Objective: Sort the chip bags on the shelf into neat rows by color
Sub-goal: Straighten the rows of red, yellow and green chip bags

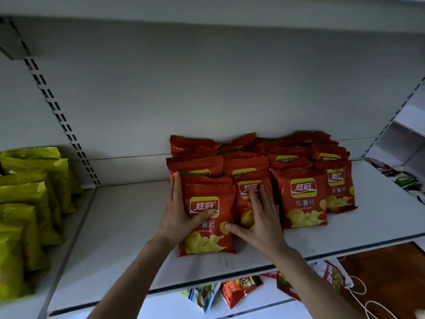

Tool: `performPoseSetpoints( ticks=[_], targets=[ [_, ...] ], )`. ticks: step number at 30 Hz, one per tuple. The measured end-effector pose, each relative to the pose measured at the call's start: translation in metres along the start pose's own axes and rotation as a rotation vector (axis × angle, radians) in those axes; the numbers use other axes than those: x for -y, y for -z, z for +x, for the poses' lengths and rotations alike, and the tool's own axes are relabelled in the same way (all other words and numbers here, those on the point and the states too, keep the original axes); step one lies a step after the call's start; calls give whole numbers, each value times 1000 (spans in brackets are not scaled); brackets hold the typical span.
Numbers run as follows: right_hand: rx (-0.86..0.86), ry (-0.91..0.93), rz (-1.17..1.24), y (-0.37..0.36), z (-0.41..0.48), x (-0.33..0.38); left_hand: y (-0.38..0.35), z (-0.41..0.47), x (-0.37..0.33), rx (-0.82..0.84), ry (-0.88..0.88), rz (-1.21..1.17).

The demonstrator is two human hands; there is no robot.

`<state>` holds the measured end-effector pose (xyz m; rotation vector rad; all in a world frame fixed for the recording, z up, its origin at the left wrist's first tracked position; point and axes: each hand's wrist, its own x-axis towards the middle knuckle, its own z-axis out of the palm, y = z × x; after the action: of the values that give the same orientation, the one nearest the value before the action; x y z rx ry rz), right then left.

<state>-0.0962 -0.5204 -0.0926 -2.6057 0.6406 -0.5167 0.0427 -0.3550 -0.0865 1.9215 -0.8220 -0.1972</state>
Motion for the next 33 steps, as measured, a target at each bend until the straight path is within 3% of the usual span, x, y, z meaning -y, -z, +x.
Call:
performPoseSetpoints(
  ticks=[6,12,16,19,22,33],
  targets=[
    [21,15,-20,1,2,-2,-6,-1,-6,-72,-16,96],
    [-14,53,1,3,-4,-4,-3,-13,-11,-136,-1,34],
    [-222,65,80,15,-7,-22,0,-40,-22,-170,45,-24],
    [-364,-143,50,31,-5,-54,-7,-60,-22,-105,22,65],
    [-304,-186,37,34,2,-81,-17,-65,-17,-52,31,201],
    [-258,-65,33,51,-2,-92,-27,-59,-29,-121,116,206]
  ],
)
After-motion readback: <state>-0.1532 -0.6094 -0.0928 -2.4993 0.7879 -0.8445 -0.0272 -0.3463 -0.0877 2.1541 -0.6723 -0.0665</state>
